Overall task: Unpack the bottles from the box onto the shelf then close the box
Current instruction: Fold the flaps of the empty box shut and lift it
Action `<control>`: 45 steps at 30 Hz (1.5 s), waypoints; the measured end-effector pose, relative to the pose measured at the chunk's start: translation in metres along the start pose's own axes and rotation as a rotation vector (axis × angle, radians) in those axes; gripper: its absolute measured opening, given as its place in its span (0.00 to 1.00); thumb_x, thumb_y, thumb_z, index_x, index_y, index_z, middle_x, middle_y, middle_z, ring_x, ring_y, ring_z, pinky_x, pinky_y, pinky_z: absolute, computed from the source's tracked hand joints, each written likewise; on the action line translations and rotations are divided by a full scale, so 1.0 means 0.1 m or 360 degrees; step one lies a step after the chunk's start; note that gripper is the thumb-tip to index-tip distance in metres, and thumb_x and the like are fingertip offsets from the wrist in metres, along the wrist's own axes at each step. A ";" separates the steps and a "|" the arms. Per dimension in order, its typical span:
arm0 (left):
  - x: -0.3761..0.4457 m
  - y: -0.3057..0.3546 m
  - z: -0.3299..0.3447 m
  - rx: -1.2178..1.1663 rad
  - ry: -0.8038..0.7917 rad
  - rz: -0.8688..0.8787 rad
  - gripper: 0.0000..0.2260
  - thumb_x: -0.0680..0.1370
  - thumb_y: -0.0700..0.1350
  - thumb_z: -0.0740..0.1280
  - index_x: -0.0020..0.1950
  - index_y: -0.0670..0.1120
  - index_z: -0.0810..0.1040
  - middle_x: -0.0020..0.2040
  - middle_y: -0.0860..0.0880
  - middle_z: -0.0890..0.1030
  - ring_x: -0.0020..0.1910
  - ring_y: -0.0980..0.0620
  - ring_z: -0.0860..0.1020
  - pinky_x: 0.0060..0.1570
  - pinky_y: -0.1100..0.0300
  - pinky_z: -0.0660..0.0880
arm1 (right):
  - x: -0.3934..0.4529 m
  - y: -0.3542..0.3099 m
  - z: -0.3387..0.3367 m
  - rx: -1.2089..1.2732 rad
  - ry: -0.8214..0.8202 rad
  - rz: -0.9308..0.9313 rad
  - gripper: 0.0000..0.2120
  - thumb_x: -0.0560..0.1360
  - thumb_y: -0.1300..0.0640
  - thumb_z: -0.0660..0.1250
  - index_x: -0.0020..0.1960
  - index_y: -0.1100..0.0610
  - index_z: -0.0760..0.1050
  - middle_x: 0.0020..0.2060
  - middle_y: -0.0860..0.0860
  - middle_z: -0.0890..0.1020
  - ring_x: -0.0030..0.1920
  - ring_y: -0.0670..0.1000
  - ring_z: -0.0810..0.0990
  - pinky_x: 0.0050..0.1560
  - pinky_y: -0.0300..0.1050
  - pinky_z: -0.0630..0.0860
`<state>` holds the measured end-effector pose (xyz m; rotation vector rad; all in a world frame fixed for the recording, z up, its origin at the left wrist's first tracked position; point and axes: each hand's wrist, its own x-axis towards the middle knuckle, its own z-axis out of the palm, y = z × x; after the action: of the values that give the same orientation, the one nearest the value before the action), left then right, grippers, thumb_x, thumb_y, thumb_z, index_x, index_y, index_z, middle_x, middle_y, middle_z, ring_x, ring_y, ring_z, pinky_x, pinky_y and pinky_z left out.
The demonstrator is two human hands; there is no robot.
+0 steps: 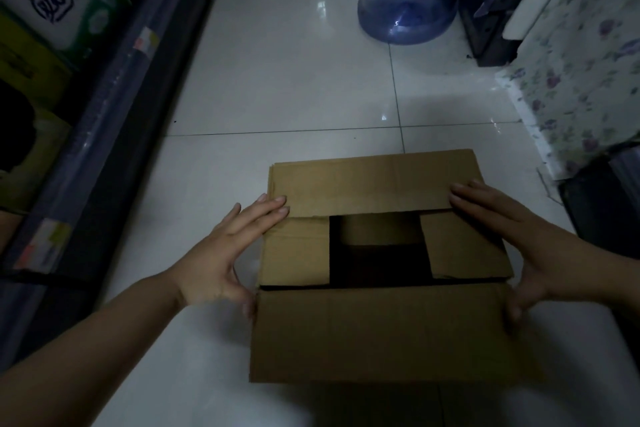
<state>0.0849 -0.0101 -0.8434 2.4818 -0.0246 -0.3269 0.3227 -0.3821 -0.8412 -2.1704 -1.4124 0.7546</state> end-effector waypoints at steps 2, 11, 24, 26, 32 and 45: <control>-0.01 -0.02 -0.04 0.0170 -0.0078 0.0044 0.63 0.52 0.66 0.78 0.76 0.64 0.41 0.78 0.63 0.43 0.78 0.58 0.41 0.73 0.61 0.31 | -0.02 0.03 -0.07 -0.0095 -0.0096 -0.0023 0.64 0.49 0.21 0.68 0.77 0.43 0.45 0.78 0.43 0.48 0.78 0.48 0.45 0.74 0.47 0.48; -0.01 -0.07 0.09 0.0150 0.0067 0.0041 0.62 0.53 0.64 0.79 0.77 0.62 0.44 0.78 0.63 0.46 0.78 0.57 0.43 0.74 0.60 0.32 | 0.00 0.13 -0.09 -0.0195 -0.0106 -0.0109 0.66 0.49 0.23 0.70 0.78 0.47 0.47 0.78 0.45 0.48 0.78 0.48 0.45 0.74 0.38 0.45; -0.01 -0.13 0.07 0.0035 0.0169 0.0101 0.40 0.70 0.72 0.54 0.78 0.57 0.49 0.79 0.58 0.50 0.78 0.55 0.49 0.76 0.47 0.42 | 0.03 0.20 0.01 0.0180 0.0110 -0.0157 0.38 0.71 0.27 0.51 0.76 0.44 0.55 0.77 0.44 0.56 0.78 0.50 0.50 0.75 0.46 0.50; -0.02 -0.14 0.09 0.0021 0.0186 0.0094 0.39 0.71 0.74 0.49 0.78 0.56 0.50 0.79 0.58 0.50 0.78 0.55 0.50 0.76 0.55 0.40 | 0.06 0.30 0.01 0.0237 0.0127 -0.0100 0.33 0.74 0.28 0.47 0.74 0.40 0.57 0.76 0.41 0.57 0.77 0.49 0.51 0.75 0.50 0.50; -0.04 -0.19 0.12 -0.0018 0.0203 0.0085 0.38 0.72 0.72 0.53 0.78 0.56 0.51 0.79 0.58 0.51 0.78 0.55 0.51 0.76 0.56 0.40 | 0.13 0.61 0.09 0.0104 0.0074 -0.0033 0.32 0.74 0.27 0.41 0.74 0.36 0.55 0.76 0.38 0.54 0.78 0.48 0.47 0.74 0.66 0.51; -0.03 -0.16 0.06 -0.0021 0.0200 0.0112 0.42 0.68 0.78 0.49 0.77 0.58 0.54 0.79 0.57 0.54 0.77 0.56 0.54 0.73 0.45 0.46 | 0.12 0.40 0.01 0.0333 0.0105 0.0021 0.33 0.73 0.28 0.47 0.74 0.41 0.59 0.75 0.39 0.58 0.77 0.46 0.50 0.76 0.49 0.49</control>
<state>0.0798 -0.0002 -0.8574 2.4773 -0.0571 -0.1405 0.3528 -0.3865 -0.8692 -2.0265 -1.2291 0.7909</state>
